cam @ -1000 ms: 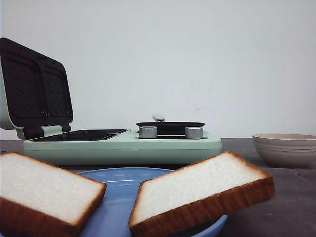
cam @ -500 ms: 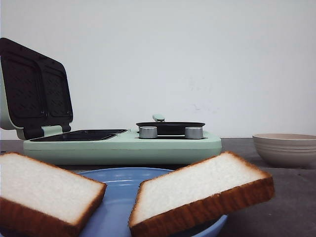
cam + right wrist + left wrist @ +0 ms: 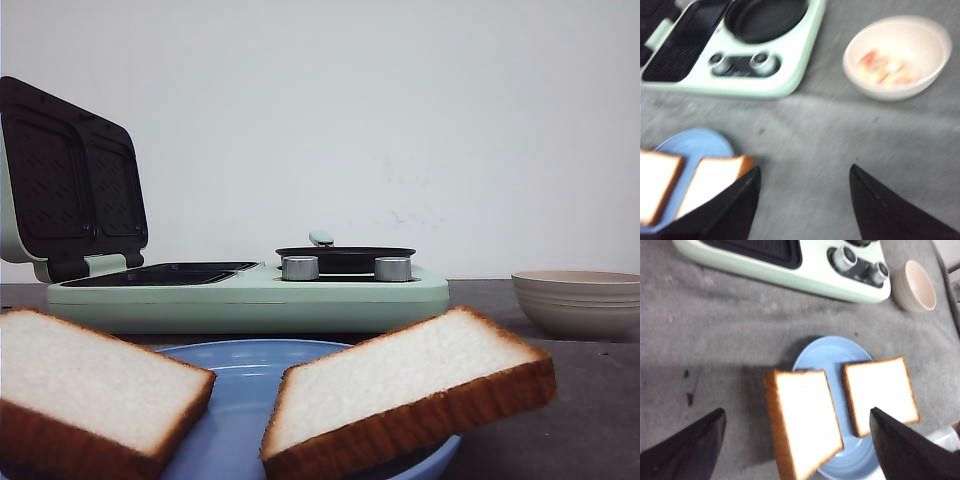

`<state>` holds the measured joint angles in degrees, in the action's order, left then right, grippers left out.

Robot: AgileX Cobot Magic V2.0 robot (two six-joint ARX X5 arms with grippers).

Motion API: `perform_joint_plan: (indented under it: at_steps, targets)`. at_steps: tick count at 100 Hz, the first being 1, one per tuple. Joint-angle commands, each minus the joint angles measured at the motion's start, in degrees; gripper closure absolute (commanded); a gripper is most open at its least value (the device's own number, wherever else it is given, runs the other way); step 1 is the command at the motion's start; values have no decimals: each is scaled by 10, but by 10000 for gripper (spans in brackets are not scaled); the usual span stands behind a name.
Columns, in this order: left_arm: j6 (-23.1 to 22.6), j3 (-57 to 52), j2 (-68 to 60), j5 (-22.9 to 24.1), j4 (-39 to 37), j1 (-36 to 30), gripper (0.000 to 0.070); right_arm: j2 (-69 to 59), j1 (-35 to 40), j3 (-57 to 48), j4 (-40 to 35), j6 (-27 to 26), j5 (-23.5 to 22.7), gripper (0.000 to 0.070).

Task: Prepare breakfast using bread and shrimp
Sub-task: 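Move the left gripper down toward the bread slice on the blue plate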

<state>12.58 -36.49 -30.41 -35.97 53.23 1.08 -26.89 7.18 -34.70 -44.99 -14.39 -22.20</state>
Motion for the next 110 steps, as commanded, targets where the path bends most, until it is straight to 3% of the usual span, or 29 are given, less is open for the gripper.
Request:
perform_joint_plan:
  at_steps: [1, 19, 46, 110]
  targets:
    - [-11, -7, -3, -14, 0, -4, 186, -13, 2, -9, -3, -17, -17, 322]
    - [3, -7, -19, -76, 9, -19, 185, -31, 2, -9, -3, -17, -25, 323]
    - [-33, -5, -92, -54, 61, -54, 185, -33, 1, -9, -2, -17, -28, 323]
    - [-40, -3, -256, -24, 36, -138, 184, -33, 1, -9, -3, -17, -38, 323]
